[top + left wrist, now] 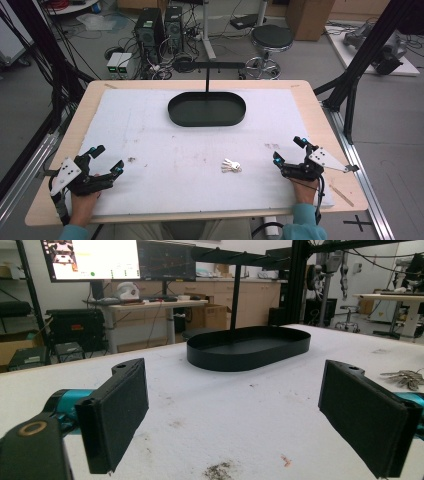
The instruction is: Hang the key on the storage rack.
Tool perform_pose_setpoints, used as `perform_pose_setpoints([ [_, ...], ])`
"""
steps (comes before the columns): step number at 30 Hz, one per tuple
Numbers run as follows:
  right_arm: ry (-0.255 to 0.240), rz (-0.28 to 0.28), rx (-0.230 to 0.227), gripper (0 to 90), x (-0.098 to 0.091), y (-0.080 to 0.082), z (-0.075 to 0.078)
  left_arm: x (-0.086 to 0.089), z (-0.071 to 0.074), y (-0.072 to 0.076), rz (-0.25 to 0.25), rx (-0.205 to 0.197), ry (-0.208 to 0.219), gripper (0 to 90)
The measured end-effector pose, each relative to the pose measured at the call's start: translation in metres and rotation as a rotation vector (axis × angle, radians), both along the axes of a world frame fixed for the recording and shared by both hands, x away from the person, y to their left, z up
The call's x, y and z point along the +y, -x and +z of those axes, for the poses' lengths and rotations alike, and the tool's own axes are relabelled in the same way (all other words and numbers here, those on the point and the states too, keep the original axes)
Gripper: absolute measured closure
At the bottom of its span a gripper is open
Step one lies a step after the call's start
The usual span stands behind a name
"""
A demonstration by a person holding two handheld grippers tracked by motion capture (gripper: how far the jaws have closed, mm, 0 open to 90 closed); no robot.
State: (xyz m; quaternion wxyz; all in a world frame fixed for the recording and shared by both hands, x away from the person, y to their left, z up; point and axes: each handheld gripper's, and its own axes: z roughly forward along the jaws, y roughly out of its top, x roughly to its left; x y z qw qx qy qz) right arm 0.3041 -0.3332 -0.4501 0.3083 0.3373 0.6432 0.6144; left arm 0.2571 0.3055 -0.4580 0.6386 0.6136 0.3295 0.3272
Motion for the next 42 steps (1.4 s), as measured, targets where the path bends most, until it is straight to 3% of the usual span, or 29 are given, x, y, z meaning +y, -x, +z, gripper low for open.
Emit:
perform_pose_setpoints([
  [6, 0.01, 0.007, 0.017, 0.8, -0.001, 0.0, 0.003, 0.0, 0.0, 0.0, 0.0, 0.002, -0.005, 13.0],
  [11, 0.026, 0.047, 0.027, 0.8, 0.001, 0.002, 0.017, 0.0, 0.0, 0.0, -0.001, 0.003, -0.007, 13.0],
  [15, 0.111, 0.075, 0.093, 0.8, 0.008, 0.001, 0.037, 0.0, 0.0, 0.0, -0.001, 0.002, -0.007, 13.0],
  [17, 0.161, 0.09, 0.104, 0.8, 0.013, 0.001, 0.047, -0.001, 0.0, 0.0, -0.001, 0.0, -0.011, 13.0],
  [20, 0.225, 0.156, 0.141, 0.8, 0.026, -0.001, 0.062, -0.001, 0.0, 0.0, -0.001, -0.001, -0.009, 13.0],
  [21, 0.225, 0.156, 0.141, 0.8, 0.026, -0.001, 0.062, -0.001, 0.0, 0.0, -0.001, -0.001, -0.007, 13.0],
  [24, 0.306, 0.216, 0.161, 0.8, 0.042, -0.003, 0.07, -0.001, 0.0, 0.0, -0.002, -0.001, -0.009, 13.0],
  [25, 0.306, 0.216, 0.161, 0.8, 0.042, -0.003, 0.07, -0.001, 0.0, 0.0, -0.001, -0.001, -0.01, 13.0],
  [26, 0.326, 0.273, 0.194, 0.9, 0.05, -0.005, 0.072, -0.001, 0.0, 0.0, -0.001, -0.002, -0.01, 13.0],
  [27, 0.326, 0.273, 0.194, 0.9, 0.05, -0.005, 0.072, -0.001, 0.0, 0.0, -0.001, -0.002, -0.011, 13.0],
  [30, 0.425, 0.328, 0.227, 0.9, 0.064, -0.008, 0.073, -0.001, 0.0, 0.0, -0.001, -0.001, -0.011, 13.0],
  [38, 0.513, 0.429, 0.286, 0.9, 0.086, -0.017, 0.075, -0.001, 0.0, 0.0, -0.001, 0.0, -0.013, 13.0],
  [42, 0.524, 0.465, 0.305, 0.9, 0.09, -0.022, 0.076, -0.001, 0.0, 0.0, -0.001, 0.001, -0.013, 13.0],
])
